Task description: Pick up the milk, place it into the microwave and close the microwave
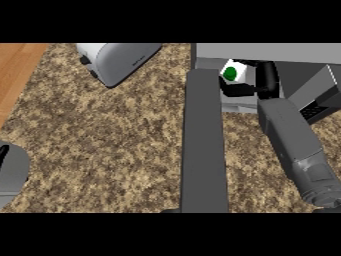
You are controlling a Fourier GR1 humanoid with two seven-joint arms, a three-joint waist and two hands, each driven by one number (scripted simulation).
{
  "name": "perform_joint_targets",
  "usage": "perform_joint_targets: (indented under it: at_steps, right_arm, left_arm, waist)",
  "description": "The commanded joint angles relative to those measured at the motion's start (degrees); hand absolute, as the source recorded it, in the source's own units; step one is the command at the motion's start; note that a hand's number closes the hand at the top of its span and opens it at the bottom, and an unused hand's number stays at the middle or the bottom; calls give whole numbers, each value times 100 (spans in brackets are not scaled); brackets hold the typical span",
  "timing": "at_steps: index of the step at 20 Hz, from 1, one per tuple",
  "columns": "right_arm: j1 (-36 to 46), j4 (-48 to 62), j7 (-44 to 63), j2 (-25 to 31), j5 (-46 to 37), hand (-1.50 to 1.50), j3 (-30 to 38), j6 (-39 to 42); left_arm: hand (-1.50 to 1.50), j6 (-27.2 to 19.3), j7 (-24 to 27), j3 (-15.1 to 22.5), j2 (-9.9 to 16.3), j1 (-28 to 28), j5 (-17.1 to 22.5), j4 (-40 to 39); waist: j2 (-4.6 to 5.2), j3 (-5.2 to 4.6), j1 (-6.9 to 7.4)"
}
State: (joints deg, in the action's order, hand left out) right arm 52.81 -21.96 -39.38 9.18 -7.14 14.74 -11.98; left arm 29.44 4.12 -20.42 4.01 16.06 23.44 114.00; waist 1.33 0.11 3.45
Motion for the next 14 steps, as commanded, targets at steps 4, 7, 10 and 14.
perform_joint_targets:
  at_steps: [4, 7, 10, 14]
  right_arm:
    - [611, 840, -122, 242, -363, 150, -29, -653]
    - [614, 1005, -245, 187, -310, 150, 78, -828]
    - [989, 1069, 147, 592, -107, 150, 341, -787]
    - [1043, 1186, 341, 464, -13, 150, 570, -1943]
  left_arm:
    - [-150, 80, -26, 57, 60, -136, 70, 17]
    - [-150, -167, -172, 238, -36, -405, -118, 70]
    - [-150, -58, -98, 264, -35, -325, -172, -15]
    - [-150, -88, -160, 235, 103, -528, -233, -38]
  waist:
    - [81, 4, 216]
    - [134, 13, 233]
    - [160, 12, 313]
    - [237, 13, 417]
